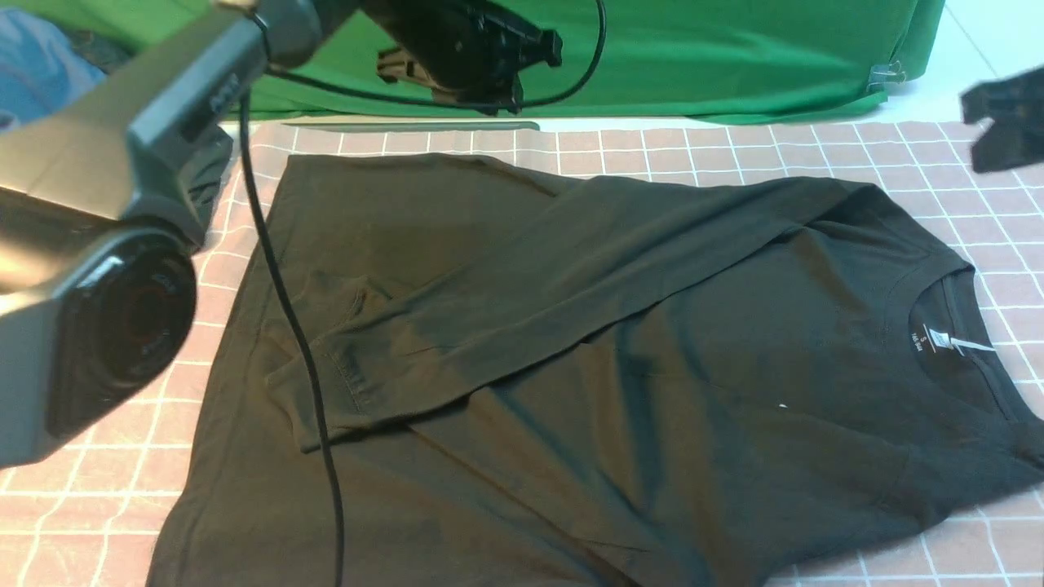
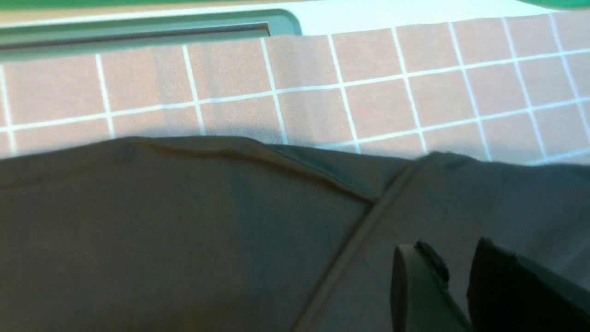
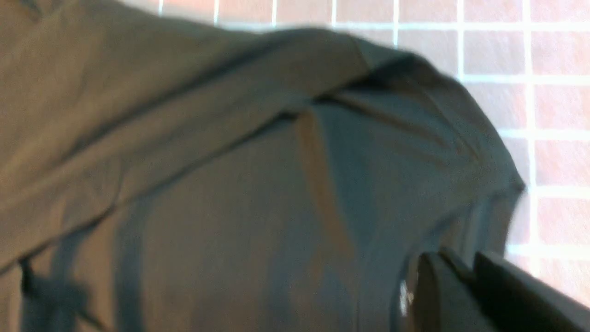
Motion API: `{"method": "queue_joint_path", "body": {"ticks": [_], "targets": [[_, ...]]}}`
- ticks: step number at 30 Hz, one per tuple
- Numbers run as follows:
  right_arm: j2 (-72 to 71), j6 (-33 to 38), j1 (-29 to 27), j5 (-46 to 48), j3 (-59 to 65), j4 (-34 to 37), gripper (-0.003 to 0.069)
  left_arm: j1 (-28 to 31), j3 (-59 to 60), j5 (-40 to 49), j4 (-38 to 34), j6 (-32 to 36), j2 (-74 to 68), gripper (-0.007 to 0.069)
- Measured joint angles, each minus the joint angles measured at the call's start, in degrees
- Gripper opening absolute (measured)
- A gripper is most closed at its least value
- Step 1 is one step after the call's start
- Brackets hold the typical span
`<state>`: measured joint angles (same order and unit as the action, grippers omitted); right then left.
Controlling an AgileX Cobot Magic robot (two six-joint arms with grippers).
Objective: Fold a long-sleeved shirt over a pink coffee tablecloth.
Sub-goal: 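Grasp the near edge of the shirt at its hem and shoulder corners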
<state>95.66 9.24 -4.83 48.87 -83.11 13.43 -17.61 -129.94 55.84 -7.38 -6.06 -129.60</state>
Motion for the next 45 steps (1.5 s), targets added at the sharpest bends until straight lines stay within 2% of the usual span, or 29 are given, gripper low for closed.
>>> {"method": "queue_joint_path", "body": {"ticks": [2,6,11,17,20,22,24,26,29,30,38,45], "targets": [[5.21,0.00,0.00,-0.62,-4.07,1.24,0.0307,0.00,0.00,1.48,1.44,0.22,2.44,0.0195],[14.04,0.02,0.00,-1.51,-10.88,4.94,0.0451,0.00,0.00,5.45,3.17,0.36,6.50,0.0195],[23.72,0.02,0.00,-1.71,-16.56,8.19,0.0480,0.00,0.00,12.38,4.68,-0.60,11.85,0.0195],[31.37,0.02,0.00,-2.56,-19.90,11.11,0.0479,0.00,0.93,13.85,4.73,-2.33,19.63,0.0186],[33.44,0.14,0.00,-5.13,-20.56,13.96,0.0479,0.00,3.48,13.85,3.78,-2.74,24.45,0.0113],[34.31,1.03,0.00,-6.51,-20.85,15.14,0.0464,0.00,5.95,13.91,3.56,-2.74,27.15,0.0060],[34.85,2.24,0.00,-7.89,-20.96,15.95,0.0402,0.00,8.68,13.91,3.51,-2.79,29.85,0.0024],[35.06,3.54,0.00,-9.70,-20.96,16.33,0.0295,0.00,11.95,13.98,3.51,-2.79,32.63,0.0013],[35.08,5.25,0.00,-13.46,-21.04,16.78,0.0094,0.00,16.83,14.11,3.61,-2.79,36.29,0.0013],[35.08,5.66,0.00,-14.35,-21.09,16.78,0.0073,0.00,18.55,14.11,3.80,-2.79,37.18,0.0013],[35.08,6.01,-0.82,-19.03,-21.09,16.83,0.0059,0.00,28.93,14.10,6.52,-3.76,43.59,0.0013],[35.08,6.49,-1.15,-24.61,-21.09,16.58,0.0063,0.00,29.79,13.99,6.78,-3.82,45.27,0.0013]]}}
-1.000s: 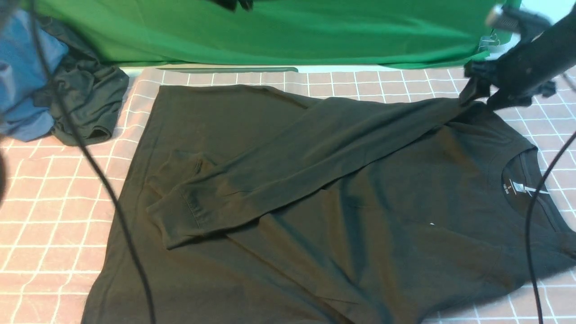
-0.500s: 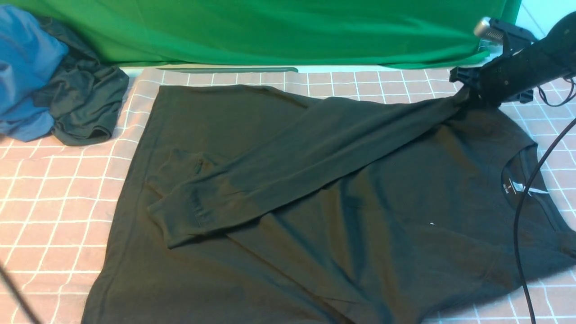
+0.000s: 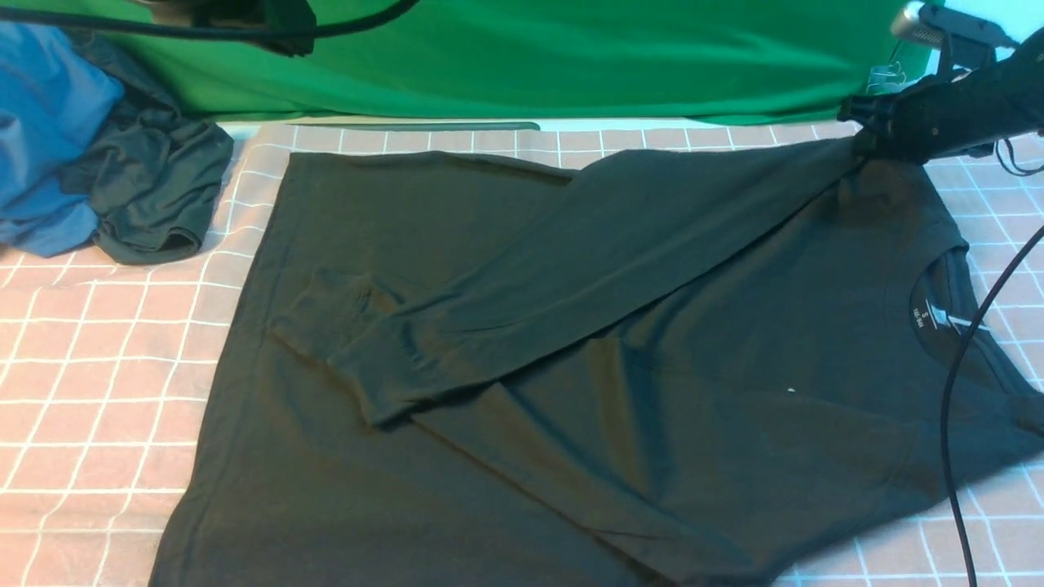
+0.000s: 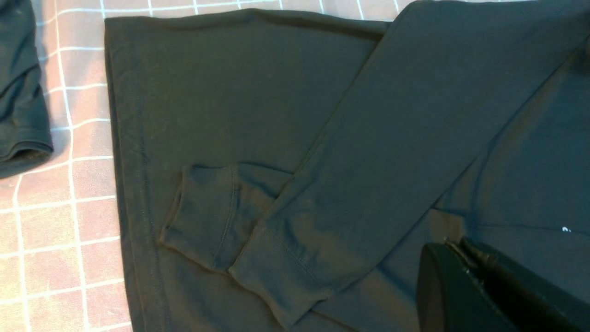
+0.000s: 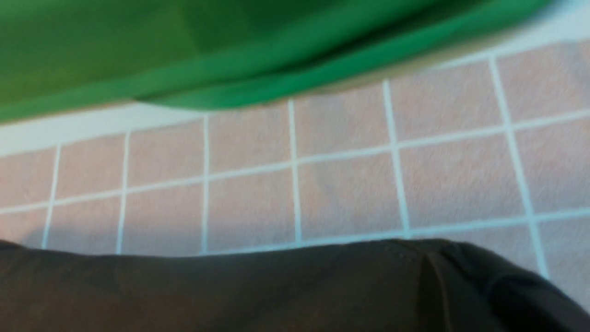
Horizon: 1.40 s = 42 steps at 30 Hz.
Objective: Fold a long-sleeved shirt over a pink coffee tablecloth.
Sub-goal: 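Grasp the near edge of the shirt at its hem and shoulder corners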
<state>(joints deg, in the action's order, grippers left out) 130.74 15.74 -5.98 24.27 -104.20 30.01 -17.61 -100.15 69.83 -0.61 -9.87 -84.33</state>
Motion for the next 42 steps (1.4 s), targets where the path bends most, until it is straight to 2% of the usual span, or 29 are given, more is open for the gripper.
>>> {"method": "queue_joint_path", "body": {"ticks": [3,4,6,8,10,11,13,15,17,18,20,21,22,25,28,30,31,32,36,42], "targets": [[0.00,1.48,0.00,-0.95,0.00,-0.09,0.0119,0.00,0.00,0.00,0.00,0.00,0.19,0.0013],[0.00,1.99,0.00,-1.35,0.00,-0.42,0.0182,0.00,0.00,0.00,0.00,-0.07,0.25,0.0013],[-0.33,2.27,-0.06,-1.18,-0.24,-1.74,0.0260,0.00,0.00,0.00,0.00,-0.07,0.37,0.0013],[-2.09,2.40,-0.76,3.45,-1.22,-3.51,0.0421,0.00,0.00,0.05,0.00,-0.07,0.56,0.0013],[-4.14,2.31,-1.26,7.50,-1.81,-4.01,0.0468,0.00,0.00,0.05,0.00,-0.07,0.56,0.0013],[-6.45,1.58,-1.90,13.53,-2.34,-4.26,0.0477,0.00,0.00,0.05,0.00,-0.24,0.66,0.0013],[-11.64,0.65,-2.51,24.37,-2.98,-5.10,0.0426,0.00,0.00,0.05,-0.20,-0.82,1.15,0.0013],[-14.78,1.04,-2.66,32.67,-3.16,-5.80,0.0330,0.00,0.19,0.11,-1.15,-1.41,2.07,0.0013],[-18.12,2.25,-2.55,40.40,-2.48,-6.07,0.0163,0.00,1.63,0.02,-2.61,-1.54,3.65,0.0013],[-19.86,2.52,-2.31,42.22,-1.16,-6.22,0.0105,0.00,2.98,-0.24,-3.52,-1.66,4.78,0.0013],[-23.60,2.64,-2.10,43.94,3.31,-6.79,0.0051,0.00,7.13,-1.65,-5.45,-1.71,7.28,0.0013],[-24.01,2.64,-2.03,44.06,3.88,-6.86,0.0046,0.00,7.67,-1.79,-5.68,-1.71,7.54,0.0013],[-27.94,2.16,-2.03,44.49,9.60,-7.95,0.0040,0.00,12.92,-3.43,-7.79,-1.71,10.03,0.0013],[-33.68,1.36,-2.03,44.86,19.56,-8.85,0.0042,0.00,22.05,-6.21,-10.25,-1.71,13.48,0.0013],[-40.24,-0.75,-1.53,43.00,30.65,-9.10,0.0080,0.00,32.66,-10.68,-11.71,-2.12,16.48,0.0013],[-44.18,-1.28,-0.58,39.27,39.35,-9.19,0.0153,0.00,39.89,-14.49,-11.85,-2.93,17.69,0.0013],[-46.26,-1.63,0.26,36.05,45.10,-9.19,0.0224,0.00,43.83,-16.53,-11.85,-3.32,18.03,0.0013],[-47.13,-1.81,0.80,33.79,48.88,-9.19,0.0265,0.00,46.84,-17.92,-11.85,-3.50,18.09,0.0013],[-47.77,-3.37,3.45,26.32,59.10,-9.19,0.0387,0.00,55.04,-22.01,-12.08,-3.97,18.14,0.0013],[-42.53,-5.08,5.21,17.59,62.37,-8.99,0.0413,0.00,60.31,-28.38,-11.79,-4.35,18.27,0.0013]]}}
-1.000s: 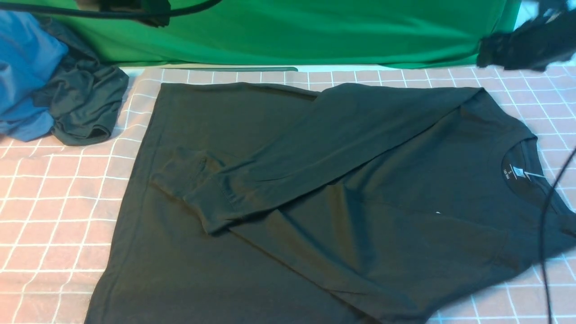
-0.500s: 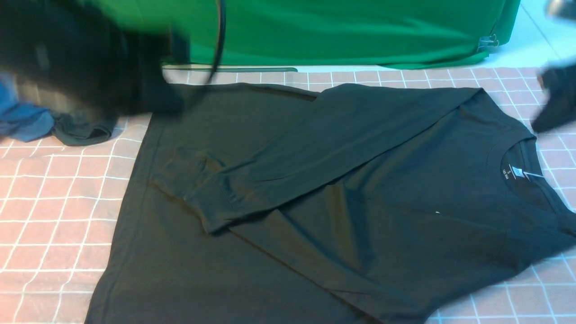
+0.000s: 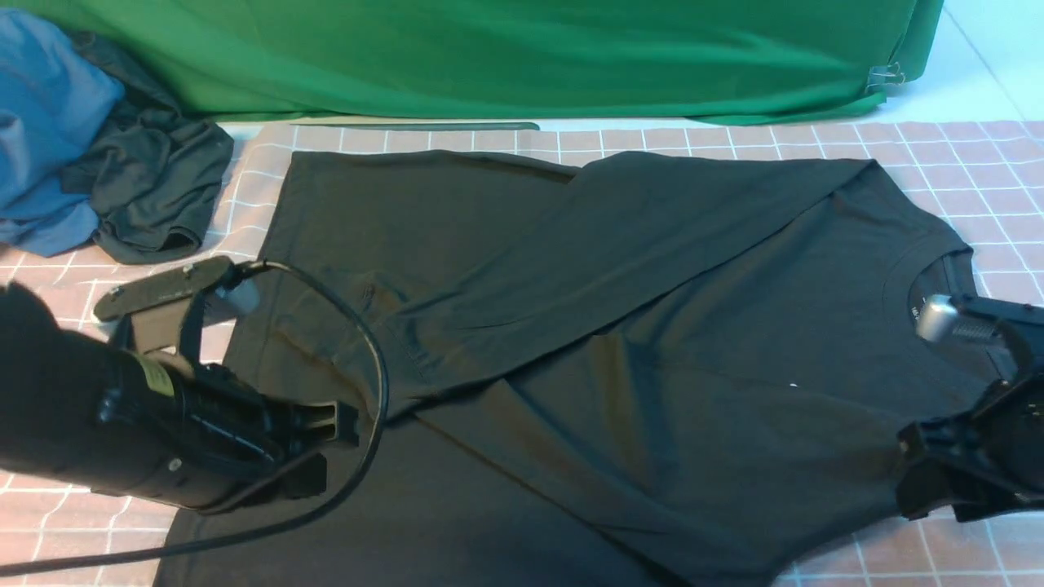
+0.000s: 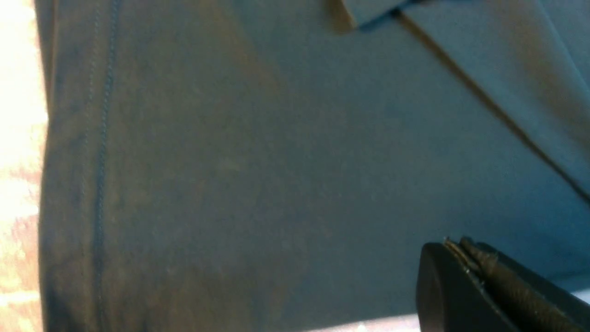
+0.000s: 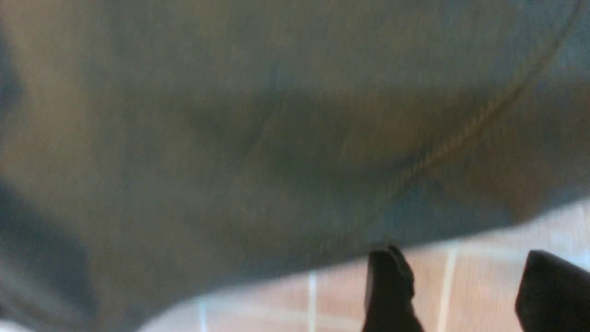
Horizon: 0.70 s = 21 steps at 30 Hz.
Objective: Fold a long-sleeved shirt over a pink coffee tablecloth.
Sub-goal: 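Grasp the near edge of the shirt at its hem and shoulder corners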
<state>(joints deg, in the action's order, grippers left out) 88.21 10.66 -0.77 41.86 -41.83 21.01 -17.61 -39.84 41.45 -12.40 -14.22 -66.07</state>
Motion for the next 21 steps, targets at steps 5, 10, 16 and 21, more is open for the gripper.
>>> {"method": "queue_joint_path", "body": {"ticks": [5,10,16,21], "targets": [[3.44,-0.98,0.00,-4.85,0.00,0.10,0.0414,0.00,1.62,-2.22,2.83,-1.93,0.00,0.0013],[3.77,-1.48,0.00,-6.47,0.00,0.30,0.0412,0.00,3.85,-3.46,4.52,-3.43,0.01,0.0013],[4.11,2.04,0.00,-8.11,0.00,0.05,0.0146,0.00,4.36,-4.52,4.65,-3.50,0.01,0.0013],[3.82,4.11,0.00,-6.76,-0.05,-0.92,0.0049,0.00,4.36,-4.87,4.70,-3.50,0.01,0.0013]]}}
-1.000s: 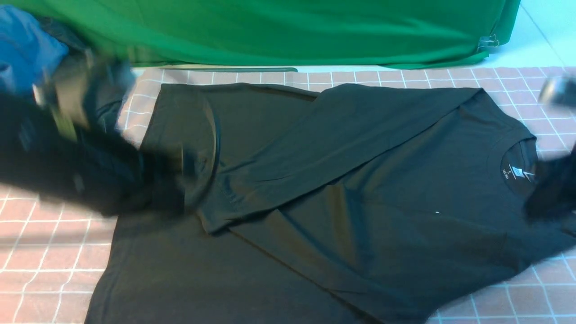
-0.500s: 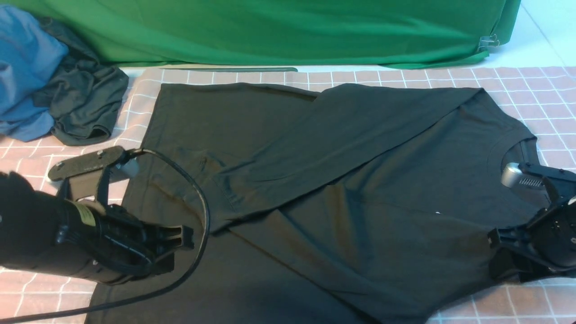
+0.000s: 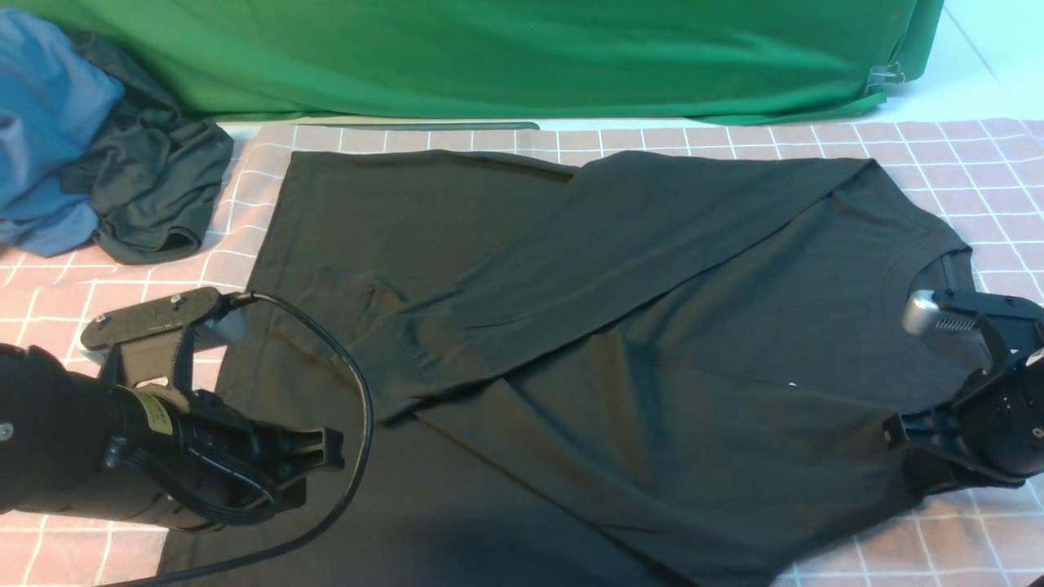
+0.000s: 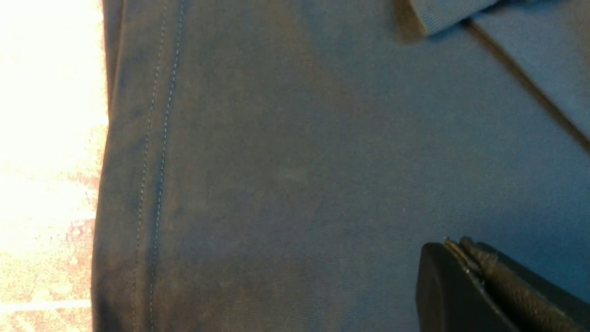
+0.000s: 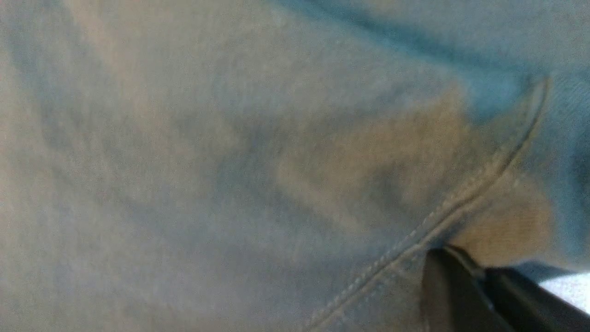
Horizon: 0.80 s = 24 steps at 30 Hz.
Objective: Fold a long-sleeved shirt over a pink coffee tablecloth.
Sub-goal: 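Grasp the near edge of the shirt at its hem and shoulder corners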
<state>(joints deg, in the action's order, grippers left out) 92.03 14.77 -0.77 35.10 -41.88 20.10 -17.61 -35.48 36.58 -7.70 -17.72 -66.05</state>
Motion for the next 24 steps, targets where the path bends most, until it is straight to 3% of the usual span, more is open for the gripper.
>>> {"method": "queue_joint_path", "body": {"ticks": [11,19,23,24], "targets": [[-6.22,-3.91,0.00,11.08,0.00,-7.91,0.0048,0.00,0.00,0.05,0.79,0.00,0.00,0.0013],[-6.27,-4.14,0.00,12.83,0.00,-11.07,0.0055,0.00,0.00,1.74,2.28,-0.15,0.00,0.0013],[-6.27,-5.25,0.00,12.52,0.00,-11.88,0.0145,0.00,0.00,7.92,6.11,-6.26,0.00,0.0013],[-6.27,-5.86,0.00,12.52,0.00,-12.02,0.0216,0.00,0.00,10.50,7.70,-9.21,0.00,0.0013]]}}
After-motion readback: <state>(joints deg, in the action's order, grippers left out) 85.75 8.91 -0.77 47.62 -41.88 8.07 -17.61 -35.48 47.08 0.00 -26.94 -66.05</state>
